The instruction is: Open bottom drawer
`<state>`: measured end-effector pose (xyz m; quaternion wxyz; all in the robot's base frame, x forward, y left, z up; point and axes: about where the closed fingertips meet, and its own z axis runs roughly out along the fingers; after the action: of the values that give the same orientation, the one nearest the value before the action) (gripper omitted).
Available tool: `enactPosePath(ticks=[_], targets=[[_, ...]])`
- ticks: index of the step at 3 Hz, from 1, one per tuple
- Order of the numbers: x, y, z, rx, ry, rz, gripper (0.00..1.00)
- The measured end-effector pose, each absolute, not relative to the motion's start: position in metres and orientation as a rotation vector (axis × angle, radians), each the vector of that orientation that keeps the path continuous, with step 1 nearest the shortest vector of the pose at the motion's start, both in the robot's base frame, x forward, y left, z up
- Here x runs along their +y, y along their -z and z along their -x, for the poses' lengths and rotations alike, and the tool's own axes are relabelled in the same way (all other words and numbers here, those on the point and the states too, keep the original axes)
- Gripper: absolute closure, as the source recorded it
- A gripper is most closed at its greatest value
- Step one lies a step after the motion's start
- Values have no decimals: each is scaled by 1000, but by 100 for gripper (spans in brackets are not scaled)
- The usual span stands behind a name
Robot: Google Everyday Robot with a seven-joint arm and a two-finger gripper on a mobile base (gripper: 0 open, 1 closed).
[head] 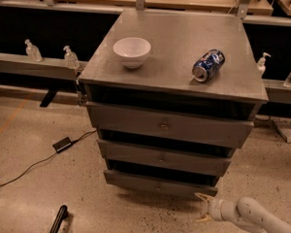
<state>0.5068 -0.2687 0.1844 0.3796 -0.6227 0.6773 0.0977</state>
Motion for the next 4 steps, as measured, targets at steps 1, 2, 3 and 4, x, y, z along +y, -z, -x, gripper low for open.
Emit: enactPosePath(ticks=[1, 2, 3, 4], targets=[[-268, -178, -534, 1684, -203, 1633, 28], [-264, -175, -552, 1648, -182, 1661, 26], [-262, -173, -563, 1623, -177, 1680, 25], [-262, -176, -563, 1615, -175, 1696, 30]])
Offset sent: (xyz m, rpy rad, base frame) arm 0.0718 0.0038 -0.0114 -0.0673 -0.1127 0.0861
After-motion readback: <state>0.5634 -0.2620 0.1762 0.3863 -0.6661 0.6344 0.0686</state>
